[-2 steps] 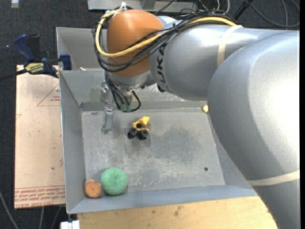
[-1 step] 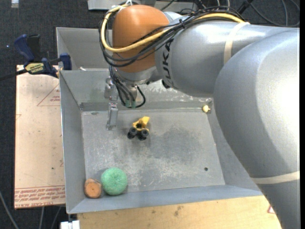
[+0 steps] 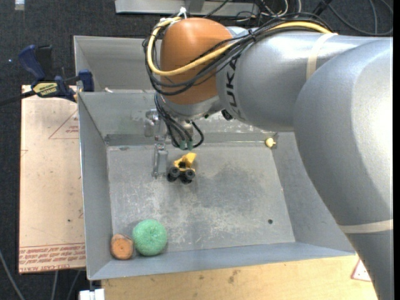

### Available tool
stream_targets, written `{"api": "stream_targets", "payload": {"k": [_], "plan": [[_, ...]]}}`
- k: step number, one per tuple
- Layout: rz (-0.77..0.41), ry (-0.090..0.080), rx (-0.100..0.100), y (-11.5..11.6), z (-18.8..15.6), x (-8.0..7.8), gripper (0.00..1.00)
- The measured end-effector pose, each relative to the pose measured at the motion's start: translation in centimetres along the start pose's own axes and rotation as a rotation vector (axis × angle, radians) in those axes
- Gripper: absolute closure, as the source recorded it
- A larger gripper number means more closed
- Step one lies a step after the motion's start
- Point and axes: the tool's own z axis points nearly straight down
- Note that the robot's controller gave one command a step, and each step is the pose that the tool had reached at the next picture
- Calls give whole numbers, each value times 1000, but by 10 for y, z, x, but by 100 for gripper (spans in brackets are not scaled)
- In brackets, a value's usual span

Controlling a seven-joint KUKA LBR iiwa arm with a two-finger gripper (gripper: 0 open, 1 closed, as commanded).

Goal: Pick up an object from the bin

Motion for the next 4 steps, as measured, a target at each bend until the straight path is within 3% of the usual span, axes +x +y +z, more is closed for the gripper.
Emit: {"api": "stream_targets", "payload": {"k": [1, 2, 3, 4], "plan": [[80, 1, 0, -33, 14, 16, 0], [0, -2, 0, -68, 54, 23, 0], [-14, 7, 2, -83, 66, 33, 0], [-64, -1, 0, -93, 70, 0, 100]]}}
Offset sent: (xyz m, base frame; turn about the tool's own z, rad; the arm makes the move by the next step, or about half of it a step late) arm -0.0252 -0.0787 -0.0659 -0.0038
